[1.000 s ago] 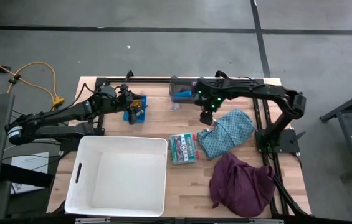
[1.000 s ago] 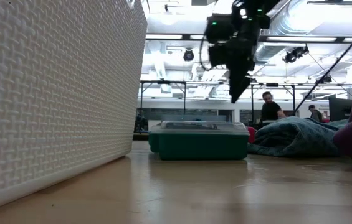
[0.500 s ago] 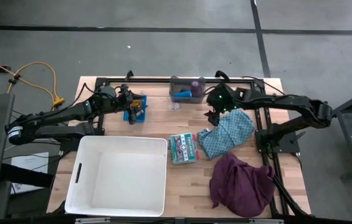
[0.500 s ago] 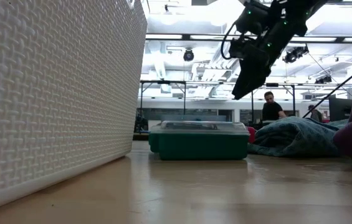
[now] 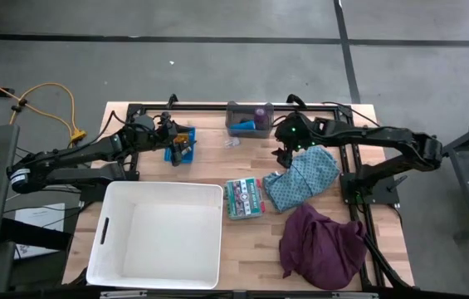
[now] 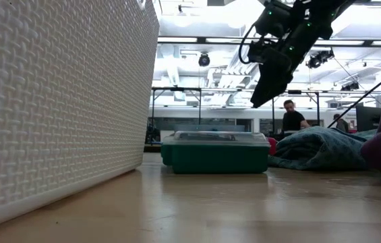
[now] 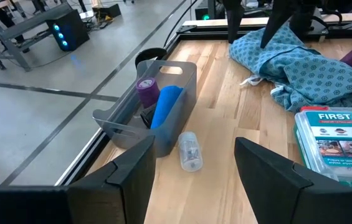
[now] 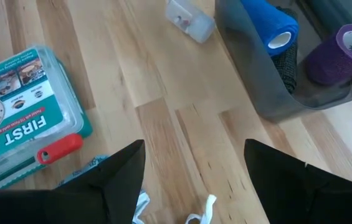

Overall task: Pick & place medical supplies in basket/bin
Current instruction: Put the transparent pill bottle into the blue bin

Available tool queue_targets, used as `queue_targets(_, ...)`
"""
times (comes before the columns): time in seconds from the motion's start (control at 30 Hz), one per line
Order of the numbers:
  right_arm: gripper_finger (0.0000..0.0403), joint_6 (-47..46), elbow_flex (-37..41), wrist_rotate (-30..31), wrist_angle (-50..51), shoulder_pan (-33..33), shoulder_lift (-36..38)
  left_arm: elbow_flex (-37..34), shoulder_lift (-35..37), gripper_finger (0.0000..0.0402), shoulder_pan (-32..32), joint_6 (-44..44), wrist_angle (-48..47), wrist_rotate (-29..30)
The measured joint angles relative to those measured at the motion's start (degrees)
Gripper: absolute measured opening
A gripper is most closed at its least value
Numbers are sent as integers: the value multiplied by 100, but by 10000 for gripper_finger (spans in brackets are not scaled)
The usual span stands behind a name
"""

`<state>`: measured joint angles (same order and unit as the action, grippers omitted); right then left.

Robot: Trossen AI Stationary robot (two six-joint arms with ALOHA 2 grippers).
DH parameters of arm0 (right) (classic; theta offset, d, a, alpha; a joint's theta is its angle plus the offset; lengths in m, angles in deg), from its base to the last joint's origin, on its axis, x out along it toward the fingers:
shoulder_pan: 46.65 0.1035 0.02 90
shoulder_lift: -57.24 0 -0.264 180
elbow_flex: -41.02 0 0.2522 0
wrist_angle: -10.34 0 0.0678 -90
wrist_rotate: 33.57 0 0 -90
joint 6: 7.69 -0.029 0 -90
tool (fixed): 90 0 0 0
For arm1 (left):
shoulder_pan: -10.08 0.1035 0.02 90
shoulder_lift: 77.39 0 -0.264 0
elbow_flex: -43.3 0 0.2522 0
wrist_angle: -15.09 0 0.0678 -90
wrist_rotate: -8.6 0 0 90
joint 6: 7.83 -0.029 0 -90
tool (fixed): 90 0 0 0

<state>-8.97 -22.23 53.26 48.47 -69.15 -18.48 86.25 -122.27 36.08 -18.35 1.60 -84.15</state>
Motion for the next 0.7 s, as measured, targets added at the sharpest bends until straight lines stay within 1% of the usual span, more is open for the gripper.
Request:
queue_targets(0.6, 262, 0, -4, 6, -1, 0, 0, 0, 0, 210, 1, 4, 1, 0)
queue_targets(0.7, 262, 0, -4, 6, -1, 0, 0, 0, 0, 210, -1, 192, 72, -3)
